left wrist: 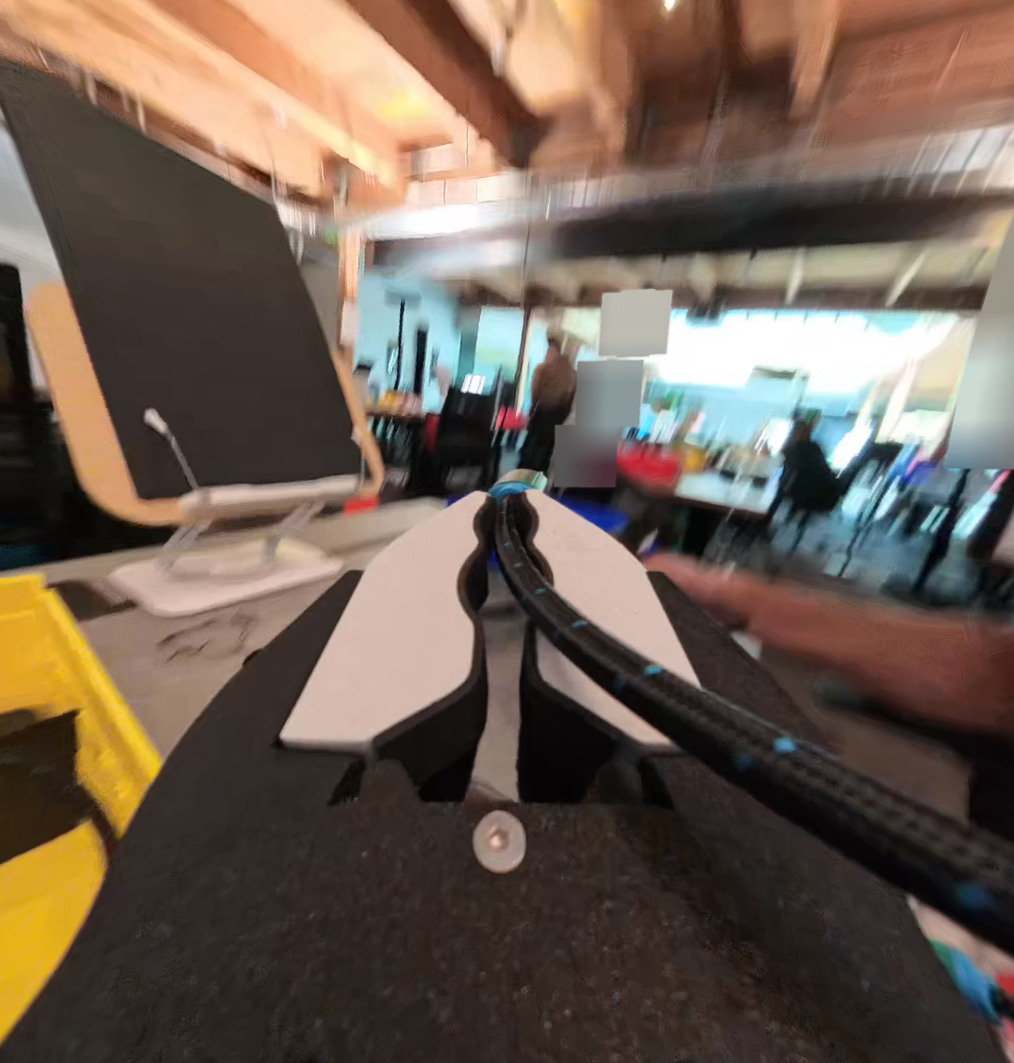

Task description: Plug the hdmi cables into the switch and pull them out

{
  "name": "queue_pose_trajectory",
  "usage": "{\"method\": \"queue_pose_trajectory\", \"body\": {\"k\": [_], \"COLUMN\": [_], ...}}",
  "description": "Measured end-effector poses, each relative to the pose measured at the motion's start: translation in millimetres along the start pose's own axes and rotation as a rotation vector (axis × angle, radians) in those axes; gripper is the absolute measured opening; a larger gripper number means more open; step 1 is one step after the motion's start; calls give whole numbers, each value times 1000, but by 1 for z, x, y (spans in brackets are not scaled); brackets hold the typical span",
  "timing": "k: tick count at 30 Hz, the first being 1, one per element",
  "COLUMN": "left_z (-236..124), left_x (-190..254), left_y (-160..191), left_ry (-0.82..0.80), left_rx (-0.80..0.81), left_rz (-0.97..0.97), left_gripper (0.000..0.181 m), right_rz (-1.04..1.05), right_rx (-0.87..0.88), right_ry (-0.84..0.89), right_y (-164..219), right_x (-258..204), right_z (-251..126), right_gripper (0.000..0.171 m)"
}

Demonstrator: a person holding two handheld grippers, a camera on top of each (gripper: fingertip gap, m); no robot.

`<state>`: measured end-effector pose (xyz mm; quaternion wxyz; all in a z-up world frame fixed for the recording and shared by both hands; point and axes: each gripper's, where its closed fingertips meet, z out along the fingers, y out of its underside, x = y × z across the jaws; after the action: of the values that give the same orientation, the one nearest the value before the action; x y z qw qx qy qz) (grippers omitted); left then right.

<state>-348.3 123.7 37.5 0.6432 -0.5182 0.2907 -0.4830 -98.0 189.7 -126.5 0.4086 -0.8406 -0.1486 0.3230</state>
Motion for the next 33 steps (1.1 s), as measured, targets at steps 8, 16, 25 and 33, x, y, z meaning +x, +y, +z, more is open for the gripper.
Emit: {"method": "queue_pose_trajectory", "body": {"k": [8, 16, 25, 33], "left_z": [68, 89, 86, 86], "left_x": [15, 43, 38, 37], "left_y": [121, 140, 142, 142], "left_ry": [-173, -125, -162, -194], "left_rx": [-434, -427, -452, -438], "left_rz": [590, 797, 882, 878], "left_gripper": [6, 6, 6, 6], "right_rz": [36, 31, -6, -6], "right_rx": [-13, -75, -97, -106], "right_ry": [-43, -71, -81, -77], "right_y": [-8, 11, 12, 15], "right_x": [-35, -67, -74, -74], "right_z": [1, 19, 18, 20], "right_gripper": [48, 48, 48, 48]}}
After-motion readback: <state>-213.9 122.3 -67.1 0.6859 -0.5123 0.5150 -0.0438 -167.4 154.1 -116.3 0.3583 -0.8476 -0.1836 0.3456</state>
